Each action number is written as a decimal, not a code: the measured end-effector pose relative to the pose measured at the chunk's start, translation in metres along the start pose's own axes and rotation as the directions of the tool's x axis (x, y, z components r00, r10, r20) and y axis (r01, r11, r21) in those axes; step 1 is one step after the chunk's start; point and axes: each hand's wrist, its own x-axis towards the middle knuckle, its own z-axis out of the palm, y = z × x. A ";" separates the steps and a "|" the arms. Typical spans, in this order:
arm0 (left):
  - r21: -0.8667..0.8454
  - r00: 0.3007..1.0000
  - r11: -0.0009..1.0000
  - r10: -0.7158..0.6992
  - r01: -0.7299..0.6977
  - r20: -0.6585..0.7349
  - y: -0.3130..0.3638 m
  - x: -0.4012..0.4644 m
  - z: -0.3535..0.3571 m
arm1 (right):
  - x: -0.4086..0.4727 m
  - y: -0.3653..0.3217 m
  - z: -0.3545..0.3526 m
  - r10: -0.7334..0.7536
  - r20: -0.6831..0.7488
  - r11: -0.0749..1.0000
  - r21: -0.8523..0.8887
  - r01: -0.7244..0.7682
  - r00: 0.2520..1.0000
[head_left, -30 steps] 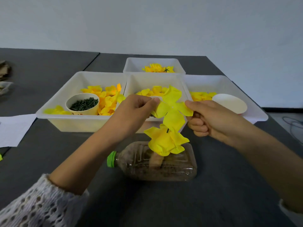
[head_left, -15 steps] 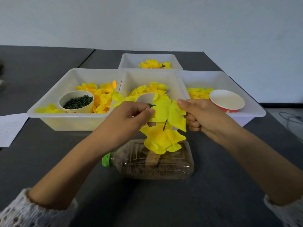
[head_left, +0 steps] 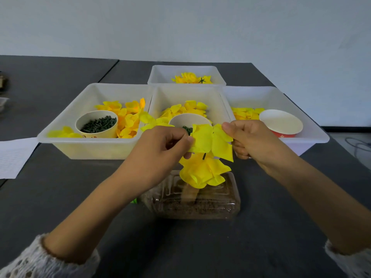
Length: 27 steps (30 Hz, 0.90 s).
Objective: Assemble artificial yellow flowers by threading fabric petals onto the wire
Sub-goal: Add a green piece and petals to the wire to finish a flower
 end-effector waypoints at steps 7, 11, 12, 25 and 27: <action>-0.016 0.998 0.998 -0.060 0.060 -0.009 0.001 0.001 0.008 | 0.001 0.017 0.009 -0.032 -0.009 0.991 -0.128 0.031 0.999; 0.057 0.998 0.997 -0.060 0.059 0.026 -0.010 -0.006 0.003 | 0.002 0.023 0.008 -0.084 -0.015 0.984 -0.162 0.080 0.996; 0.095 0.998 0.994 -0.053 0.049 0.044 -0.012 -0.008 0.001 | 0.002 0.025 0.008 -0.090 -0.010 0.979 -0.183 0.087 0.996; 0.299 0.959 0.938 -0.229 0.173 0.165 -0.029 -0.021 0.012 | -0.007 0.052 0.021 -0.041 0.044 0.923 -0.382 0.055 0.998; 0.312 0.957 0.933 -0.239 0.178 0.167 -0.031 -0.021 0.013 | -0.007 0.052 0.021 -0.050 0.038 0.911 -0.407 0.062 0.998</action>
